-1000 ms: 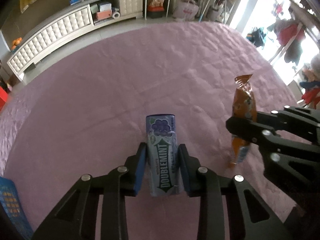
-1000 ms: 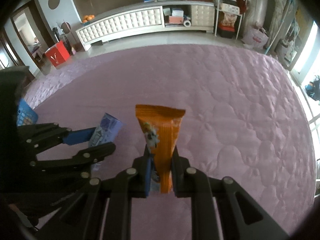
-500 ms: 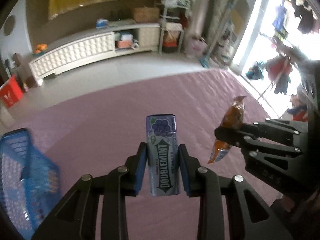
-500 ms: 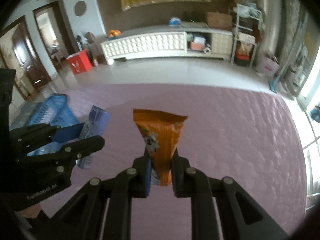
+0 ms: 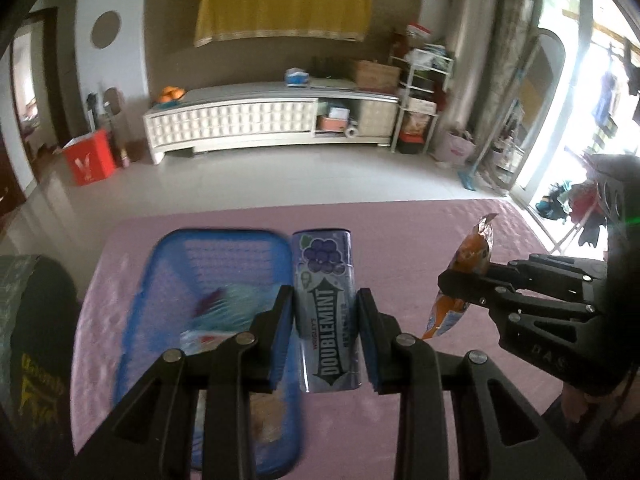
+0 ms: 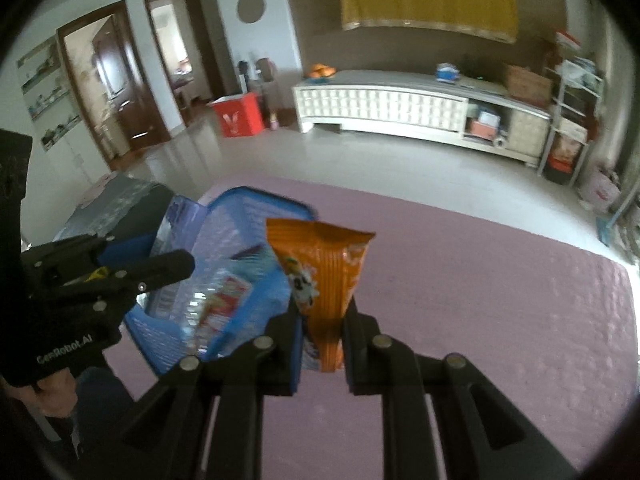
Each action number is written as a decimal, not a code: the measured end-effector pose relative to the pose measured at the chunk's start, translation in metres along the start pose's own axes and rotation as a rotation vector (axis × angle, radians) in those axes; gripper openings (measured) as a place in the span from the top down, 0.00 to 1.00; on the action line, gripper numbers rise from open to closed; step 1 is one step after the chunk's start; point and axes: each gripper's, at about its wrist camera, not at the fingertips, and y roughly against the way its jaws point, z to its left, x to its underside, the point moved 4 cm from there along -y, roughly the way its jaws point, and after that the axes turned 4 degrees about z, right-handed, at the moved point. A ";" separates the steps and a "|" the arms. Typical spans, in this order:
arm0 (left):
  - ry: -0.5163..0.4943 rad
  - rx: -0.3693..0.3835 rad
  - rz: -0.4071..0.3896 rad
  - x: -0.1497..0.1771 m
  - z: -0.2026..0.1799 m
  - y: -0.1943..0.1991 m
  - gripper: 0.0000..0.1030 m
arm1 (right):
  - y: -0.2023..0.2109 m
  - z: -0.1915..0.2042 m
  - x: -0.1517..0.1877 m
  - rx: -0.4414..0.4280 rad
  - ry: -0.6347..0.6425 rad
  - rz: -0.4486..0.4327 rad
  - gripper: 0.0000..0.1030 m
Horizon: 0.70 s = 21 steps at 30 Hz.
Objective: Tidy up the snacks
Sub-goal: 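Carry the gum pack and orange bar over the basket and open both tools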
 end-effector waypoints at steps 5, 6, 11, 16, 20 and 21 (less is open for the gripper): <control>0.069 -0.031 0.019 0.020 0.053 0.011 0.72 | -0.026 0.041 -0.008 -0.039 0.037 0.030 0.80; 0.083 -0.034 0.026 0.026 0.065 0.012 0.72 | -0.032 0.047 -0.009 -0.044 0.046 0.038 0.80; 0.119 -0.040 0.068 0.054 0.101 0.007 0.72 | -0.050 0.069 -0.009 -0.040 0.089 0.069 0.80; 0.118 -0.041 0.119 0.072 0.111 -0.009 0.72 | -0.059 0.079 -0.001 -0.029 0.105 0.102 0.80; 0.105 -0.036 0.155 0.078 0.112 -0.027 0.72 | -0.061 0.083 0.004 -0.015 0.113 0.116 0.80; 0.101 -0.031 0.163 0.080 0.110 -0.031 0.72 | -0.061 0.083 0.004 -0.015 0.110 0.118 0.80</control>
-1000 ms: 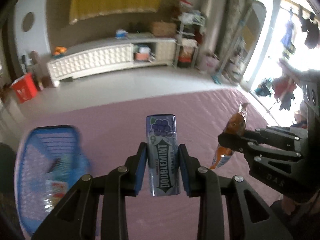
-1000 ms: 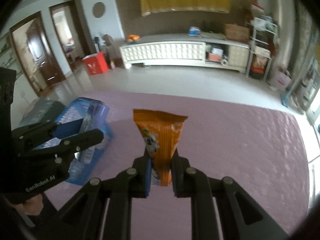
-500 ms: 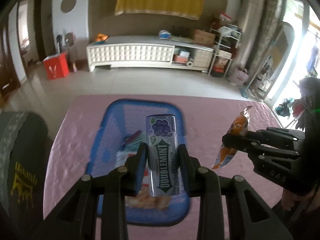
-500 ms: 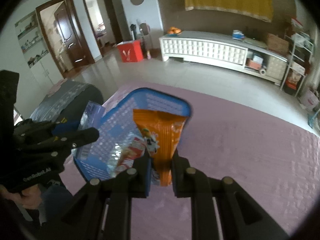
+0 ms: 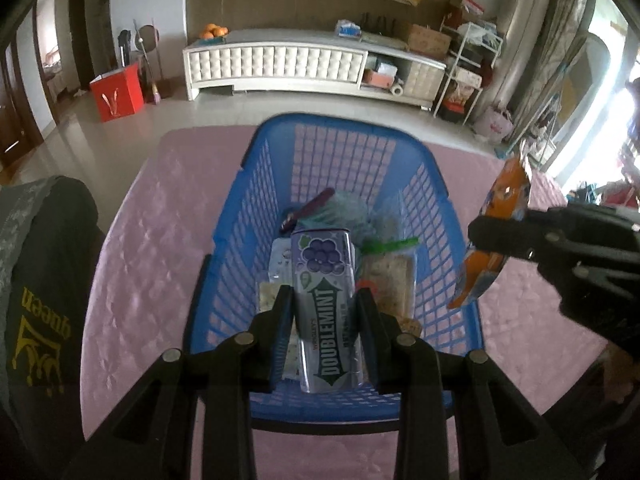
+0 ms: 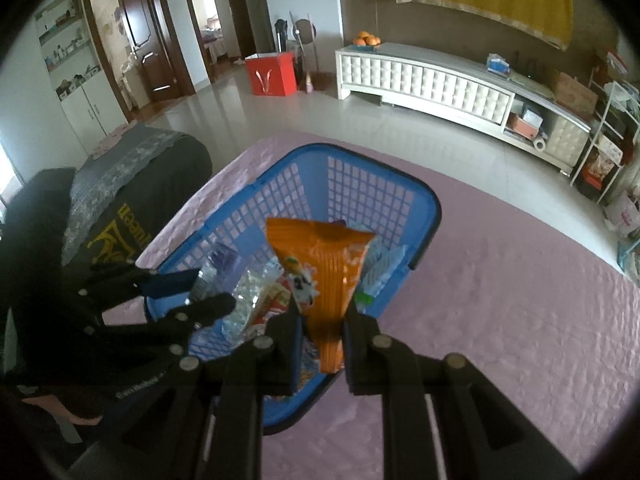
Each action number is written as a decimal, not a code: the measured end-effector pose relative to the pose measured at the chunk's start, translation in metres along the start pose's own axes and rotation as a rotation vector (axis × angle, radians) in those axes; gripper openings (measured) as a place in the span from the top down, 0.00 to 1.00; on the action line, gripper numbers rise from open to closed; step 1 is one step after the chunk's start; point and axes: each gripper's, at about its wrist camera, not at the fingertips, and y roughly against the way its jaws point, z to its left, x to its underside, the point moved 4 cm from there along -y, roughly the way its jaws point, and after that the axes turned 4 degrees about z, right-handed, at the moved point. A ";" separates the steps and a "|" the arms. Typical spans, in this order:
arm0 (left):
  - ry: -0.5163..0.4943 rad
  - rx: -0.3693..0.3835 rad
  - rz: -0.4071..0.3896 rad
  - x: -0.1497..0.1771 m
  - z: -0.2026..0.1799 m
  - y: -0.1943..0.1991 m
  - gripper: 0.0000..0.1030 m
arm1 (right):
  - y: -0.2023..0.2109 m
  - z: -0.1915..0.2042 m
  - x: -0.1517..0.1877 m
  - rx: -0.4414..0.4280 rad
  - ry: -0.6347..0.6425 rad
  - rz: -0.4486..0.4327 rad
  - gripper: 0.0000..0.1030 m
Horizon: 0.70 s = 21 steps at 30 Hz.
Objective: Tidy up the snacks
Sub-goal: 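Carry the gum pack and orange bar over the basket and open both tools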
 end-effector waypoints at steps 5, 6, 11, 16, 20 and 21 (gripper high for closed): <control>-0.011 0.022 0.044 0.005 -0.004 -0.017 0.71 | 0.001 -0.003 -0.001 -0.042 -0.035 0.012 0.80; -0.008 0.025 0.051 0.007 -0.006 -0.020 0.71 | 0.001 -0.004 -0.001 -0.049 -0.042 0.014 0.80; -0.019 0.021 0.078 0.011 -0.008 -0.027 0.71 | 0.001 -0.005 -0.001 -0.053 -0.053 0.017 0.80; -0.027 -0.014 0.052 0.007 -0.010 -0.015 0.53 | 0.002 -0.011 -0.003 -0.044 -0.091 0.018 0.80; -0.034 -0.028 -0.017 -0.004 -0.004 0.007 0.50 | 0.003 -0.008 -0.007 -0.046 -0.064 0.008 0.80; -0.031 -0.035 -0.048 -0.008 -0.001 0.015 0.49 | 0.002 -0.006 -0.009 -0.049 -0.055 0.007 0.80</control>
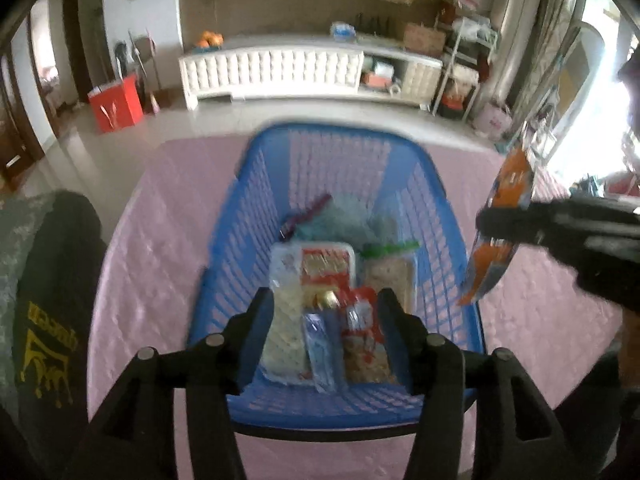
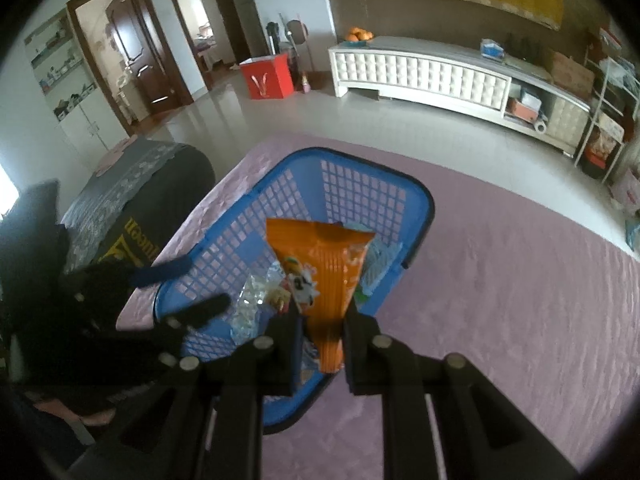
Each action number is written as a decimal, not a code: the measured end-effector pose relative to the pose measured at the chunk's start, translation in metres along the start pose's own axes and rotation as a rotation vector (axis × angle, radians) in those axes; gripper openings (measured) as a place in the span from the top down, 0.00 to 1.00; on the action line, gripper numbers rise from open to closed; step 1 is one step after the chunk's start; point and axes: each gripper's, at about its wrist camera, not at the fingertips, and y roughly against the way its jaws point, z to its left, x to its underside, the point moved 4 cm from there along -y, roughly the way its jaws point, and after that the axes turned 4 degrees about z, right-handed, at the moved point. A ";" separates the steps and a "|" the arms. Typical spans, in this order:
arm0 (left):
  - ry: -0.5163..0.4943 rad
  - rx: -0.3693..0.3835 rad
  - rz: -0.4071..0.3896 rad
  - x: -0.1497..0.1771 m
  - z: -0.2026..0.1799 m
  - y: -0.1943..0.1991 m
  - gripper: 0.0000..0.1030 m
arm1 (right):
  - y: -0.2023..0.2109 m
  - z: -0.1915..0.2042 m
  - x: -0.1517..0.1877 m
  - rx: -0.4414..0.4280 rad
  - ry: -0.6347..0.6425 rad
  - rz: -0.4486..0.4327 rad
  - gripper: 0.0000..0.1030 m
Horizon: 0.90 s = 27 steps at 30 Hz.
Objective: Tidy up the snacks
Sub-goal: 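Carry the gum pack and orange bar over the basket and open both tools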
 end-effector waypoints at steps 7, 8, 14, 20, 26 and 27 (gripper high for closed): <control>0.070 -0.039 -0.109 -0.023 0.032 0.030 0.49 | -0.014 0.005 -0.021 -0.001 0.014 0.006 0.80; 0.074 -0.045 -0.115 -0.025 0.035 0.031 0.49 | -0.017 0.006 -0.024 -0.005 0.015 0.009 0.80; 0.079 -0.078 -0.097 -0.033 0.054 0.016 0.49 | -0.047 0.012 -0.032 0.002 0.041 0.056 0.80; 0.079 -0.069 -0.075 -0.031 0.059 -0.003 0.49 | -0.078 0.007 -0.029 0.032 0.040 0.106 0.80; 0.070 -0.059 -0.061 -0.028 0.056 -0.012 0.49 | -0.096 -0.001 -0.020 0.050 0.024 0.158 0.80; 0.071 -0.057 -0.062 -0.028 0.056 -0.013 0.49 | -0.097 -0.001 -0.019 0.062 0.031 0.159 0.80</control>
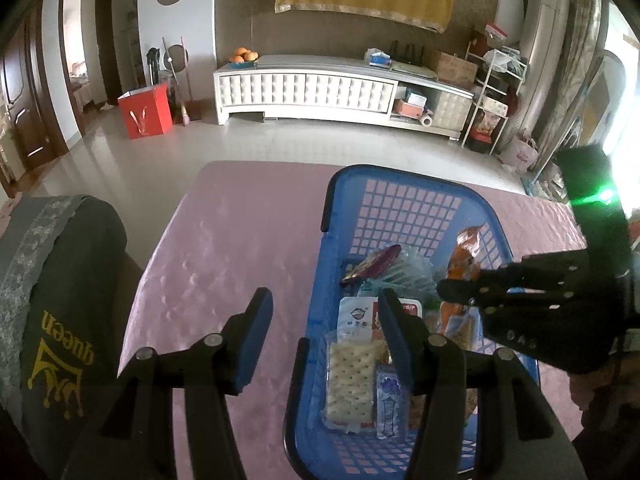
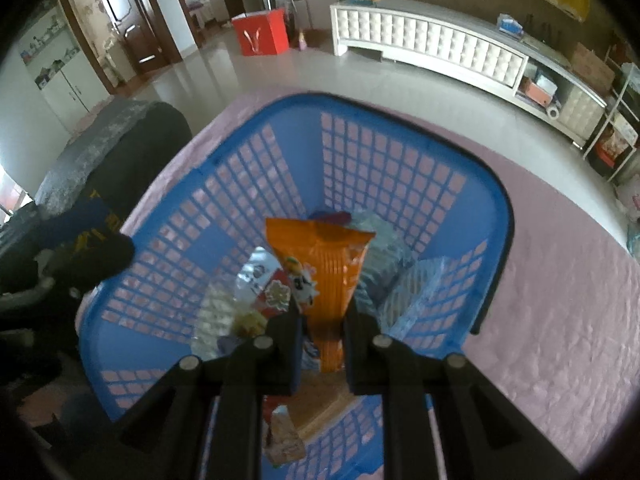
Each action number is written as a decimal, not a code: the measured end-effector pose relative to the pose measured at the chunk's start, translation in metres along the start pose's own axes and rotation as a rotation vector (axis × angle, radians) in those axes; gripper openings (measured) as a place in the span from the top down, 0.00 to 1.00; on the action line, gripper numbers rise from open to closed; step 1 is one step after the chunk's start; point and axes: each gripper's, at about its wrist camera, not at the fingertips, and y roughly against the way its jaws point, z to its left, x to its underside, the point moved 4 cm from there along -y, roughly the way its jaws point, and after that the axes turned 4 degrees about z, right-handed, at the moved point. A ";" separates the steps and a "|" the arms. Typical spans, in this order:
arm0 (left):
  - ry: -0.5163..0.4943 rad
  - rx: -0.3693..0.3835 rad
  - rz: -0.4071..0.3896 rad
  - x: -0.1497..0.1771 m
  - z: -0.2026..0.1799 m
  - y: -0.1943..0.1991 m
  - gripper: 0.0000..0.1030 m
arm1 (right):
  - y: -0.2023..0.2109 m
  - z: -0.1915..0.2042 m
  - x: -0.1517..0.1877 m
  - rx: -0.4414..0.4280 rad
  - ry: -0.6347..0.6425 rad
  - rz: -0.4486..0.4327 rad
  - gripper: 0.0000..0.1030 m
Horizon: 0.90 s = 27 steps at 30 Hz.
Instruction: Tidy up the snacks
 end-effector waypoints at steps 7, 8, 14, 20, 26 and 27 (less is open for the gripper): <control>0.003 -0.007 -0.009 0.002 -0.002 0.000 0.49 | 0.003 -0.002 0.000 -0.004 -0.009 0.027 0.69; 0.003 -0.005 -0.013 0.002 -0.003 0.001 0.49 | 0.004 -0.003 -0.001 0.002 -0.006 0.031 0.66; -0.013 -0.005 -0.030 0.004 -0.014 0.011 0.49 | 0.025 0.001 0.006 -0.001 -0.014 -0.007 0.43; -0.036 -0.001 -0.063 0.011 -0.025 0.031 0.49 | 0.059 0.003 0.020 0.003 -0.016 -0.068 0.43; -0.059 0.003 -0.139 0.025 -0.049 0.074 0.49 | 0.115 0.001 0.045 0.042 -0.027 -0.203 0.43; -0.060 0.007 -0.153 0.028 -0.053 0.082 0.49 | 0.126 0.001 0.051 0.057 -0.029 -0.229 0.43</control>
